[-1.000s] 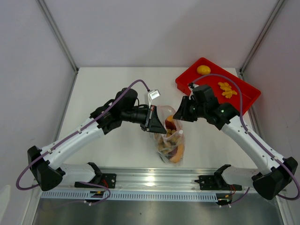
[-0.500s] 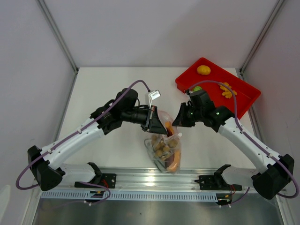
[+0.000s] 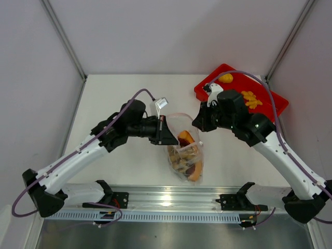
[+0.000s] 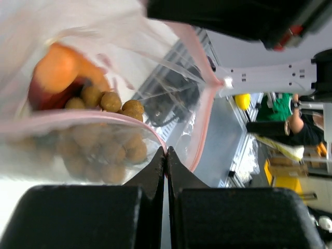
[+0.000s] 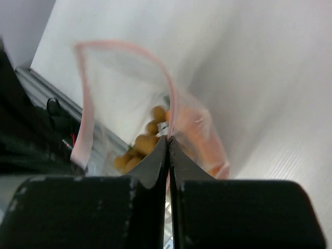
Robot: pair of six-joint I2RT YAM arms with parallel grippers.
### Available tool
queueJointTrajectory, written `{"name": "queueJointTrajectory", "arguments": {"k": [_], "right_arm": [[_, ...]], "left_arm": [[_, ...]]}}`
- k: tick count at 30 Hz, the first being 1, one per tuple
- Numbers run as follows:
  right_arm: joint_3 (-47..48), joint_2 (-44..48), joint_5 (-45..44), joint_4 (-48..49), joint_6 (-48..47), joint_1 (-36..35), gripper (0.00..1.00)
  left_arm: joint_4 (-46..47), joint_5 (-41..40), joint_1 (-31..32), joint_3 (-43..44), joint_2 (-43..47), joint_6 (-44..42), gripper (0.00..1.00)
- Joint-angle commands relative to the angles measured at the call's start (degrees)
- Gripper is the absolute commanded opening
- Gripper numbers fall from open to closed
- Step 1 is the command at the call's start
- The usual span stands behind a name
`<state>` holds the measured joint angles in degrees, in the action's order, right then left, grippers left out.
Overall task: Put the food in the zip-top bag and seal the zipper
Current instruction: Adjust the zipper food storage bag at the center of the board.
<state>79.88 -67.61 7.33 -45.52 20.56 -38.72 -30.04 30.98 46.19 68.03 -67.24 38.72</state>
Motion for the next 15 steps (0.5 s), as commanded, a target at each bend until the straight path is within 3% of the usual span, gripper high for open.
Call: {"name": "queueJointTrajectory", "arguments": {"k": [1,5,11,15], "right_arm": [[3.7,4.58,-3.63,-1.59,-6.23,-6.25,0.0],[0.13,8.28,-4.96,0.77,-3.25,-11.64,0.0],[-10.42,5.48,-4.43,6.39,0.54,-10.59,0.0],[-5.82,4.25,-6.45,5.63,0.71,-10.59,0.0]], "left_arm": [[-2.13,-9.86,-0.76,-0.17,7.99,3.02,0.01],[-1.51,-13.83,-0.84,-3.68,13.1,4.7,0.01],[0.77,-9.63,-3.3,-7.82,6.08,4.52,0.0],[-0.62,-9.71,-4.27,-5.9,6.42,3.21,0.01]]}}
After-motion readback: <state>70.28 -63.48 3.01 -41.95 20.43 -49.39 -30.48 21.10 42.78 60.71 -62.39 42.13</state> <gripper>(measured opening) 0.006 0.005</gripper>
